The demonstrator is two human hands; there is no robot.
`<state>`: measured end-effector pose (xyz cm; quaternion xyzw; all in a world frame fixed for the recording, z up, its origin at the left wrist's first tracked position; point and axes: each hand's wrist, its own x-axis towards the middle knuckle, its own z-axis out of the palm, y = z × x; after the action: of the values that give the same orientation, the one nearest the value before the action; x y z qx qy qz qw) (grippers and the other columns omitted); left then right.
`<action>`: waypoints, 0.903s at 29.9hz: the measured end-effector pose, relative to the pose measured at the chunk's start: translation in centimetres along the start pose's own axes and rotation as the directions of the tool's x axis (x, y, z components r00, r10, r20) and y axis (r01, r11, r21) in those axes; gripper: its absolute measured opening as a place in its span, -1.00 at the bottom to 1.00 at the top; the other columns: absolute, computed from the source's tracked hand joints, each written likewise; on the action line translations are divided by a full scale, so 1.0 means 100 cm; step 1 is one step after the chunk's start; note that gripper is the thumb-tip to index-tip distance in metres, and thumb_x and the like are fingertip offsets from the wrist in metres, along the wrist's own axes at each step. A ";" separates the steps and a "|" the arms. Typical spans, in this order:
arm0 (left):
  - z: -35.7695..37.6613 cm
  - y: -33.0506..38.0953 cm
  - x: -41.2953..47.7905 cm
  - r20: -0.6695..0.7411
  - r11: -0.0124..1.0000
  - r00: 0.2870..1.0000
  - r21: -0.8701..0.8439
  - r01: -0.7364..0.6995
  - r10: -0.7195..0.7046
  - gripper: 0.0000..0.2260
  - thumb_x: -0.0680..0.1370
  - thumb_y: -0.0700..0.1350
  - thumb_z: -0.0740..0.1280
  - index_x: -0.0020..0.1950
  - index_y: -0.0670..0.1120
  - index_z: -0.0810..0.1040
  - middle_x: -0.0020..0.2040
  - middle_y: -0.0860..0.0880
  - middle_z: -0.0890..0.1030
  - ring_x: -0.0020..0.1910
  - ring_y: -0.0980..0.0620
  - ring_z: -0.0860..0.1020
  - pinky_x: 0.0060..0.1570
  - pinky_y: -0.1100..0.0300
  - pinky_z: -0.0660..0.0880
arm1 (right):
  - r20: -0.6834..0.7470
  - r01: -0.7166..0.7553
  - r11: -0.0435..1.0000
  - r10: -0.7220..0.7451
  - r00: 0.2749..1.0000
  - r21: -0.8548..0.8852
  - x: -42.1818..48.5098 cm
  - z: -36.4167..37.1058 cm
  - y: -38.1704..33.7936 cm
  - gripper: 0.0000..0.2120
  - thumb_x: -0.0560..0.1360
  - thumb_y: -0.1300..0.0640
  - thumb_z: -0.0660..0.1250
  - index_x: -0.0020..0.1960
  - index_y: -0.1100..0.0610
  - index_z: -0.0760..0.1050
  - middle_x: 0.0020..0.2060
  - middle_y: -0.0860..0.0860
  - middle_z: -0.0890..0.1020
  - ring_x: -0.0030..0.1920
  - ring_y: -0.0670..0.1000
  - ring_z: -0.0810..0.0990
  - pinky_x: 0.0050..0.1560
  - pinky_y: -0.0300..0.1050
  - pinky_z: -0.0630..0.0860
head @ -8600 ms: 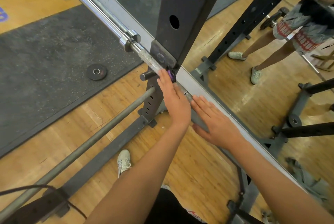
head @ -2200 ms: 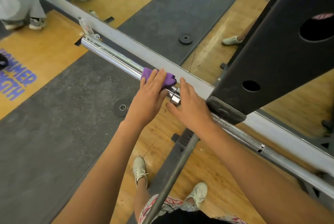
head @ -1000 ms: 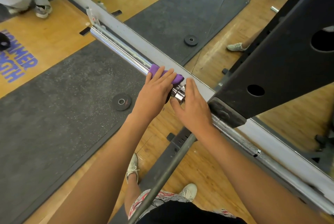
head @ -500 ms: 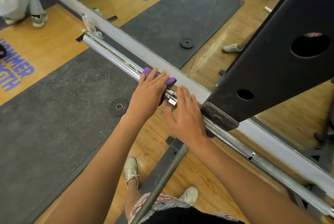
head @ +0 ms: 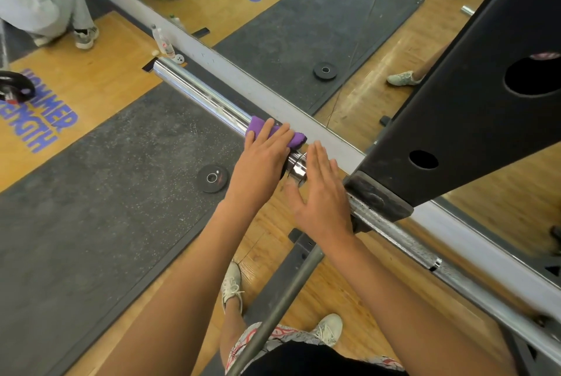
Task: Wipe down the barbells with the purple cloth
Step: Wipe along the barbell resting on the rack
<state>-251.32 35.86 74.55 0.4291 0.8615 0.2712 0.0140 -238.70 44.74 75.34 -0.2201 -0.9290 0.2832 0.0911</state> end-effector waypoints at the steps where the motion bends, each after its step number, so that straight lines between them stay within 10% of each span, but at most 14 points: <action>1: 0.000 0.003 -0.005 0.006 1.000 1.000 0.011 -0.024 0.024 -0.60 0.65 -0.13 0.16 0.51 -0.09 0.40 0.51 -0.07 0.42 0.57 -0.19 0.22 0.51 -0.20 0.11 | 0.009 -0.021 0.999 0.021 1.000 0.027 0.000 -0.003 -0.002 -0.30 0.66 -0.05 0.19 0.65 0.12 -0.09 0.63 0.01 -0.08 0.46 -0.19 -0.29 0.49 -0.25 -0.27; 18: 0.013 0.010 -0.024 -0.051 0.992 0.999 -0.127 0.002 -0.009 -0.59 0.68 -0.21 0.22 0.53 -0.03 0.38 0.53 -0.02 0.38 0.59 -0.15 0.17 0.53 -0.11 0.09 | 0.318 -0.251 0.963 0.208 0.925 0.100 0.023 -0.029 0.000 -0.12 0.58 0.08 0.33 0.66 0.07 -0.21 0.65 0.03 -0.01 0.61 0.12 0.07 0.56 0.15 0.19; 27: 0.006 -0.006 0.012 -0.032 0.996 0.997 -0.067 0.066 -0.068 -0.59 0.67 -0.09 0.03 0.45 -0.11 0.47 0.46 -0.10 0.48 0.56 -0.23 0.24 0.51 -0.21 0.12 | 0.199 0.051 0.995 -0.032 0.979 -0.091 0.001 -0.015 0.002 -0.16 0.61 0.03 0.23 0.63 0.14 -0.28 0.60 0.03 -0.30 0.58 -0.07 -0.36 0.56 -0.13 -0.28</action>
<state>-252.38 36.78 74.04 0.3948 0.8660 0.3060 0.0226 -238.31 45.63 76.44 -0.1754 -0.9504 0.2568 -0.0063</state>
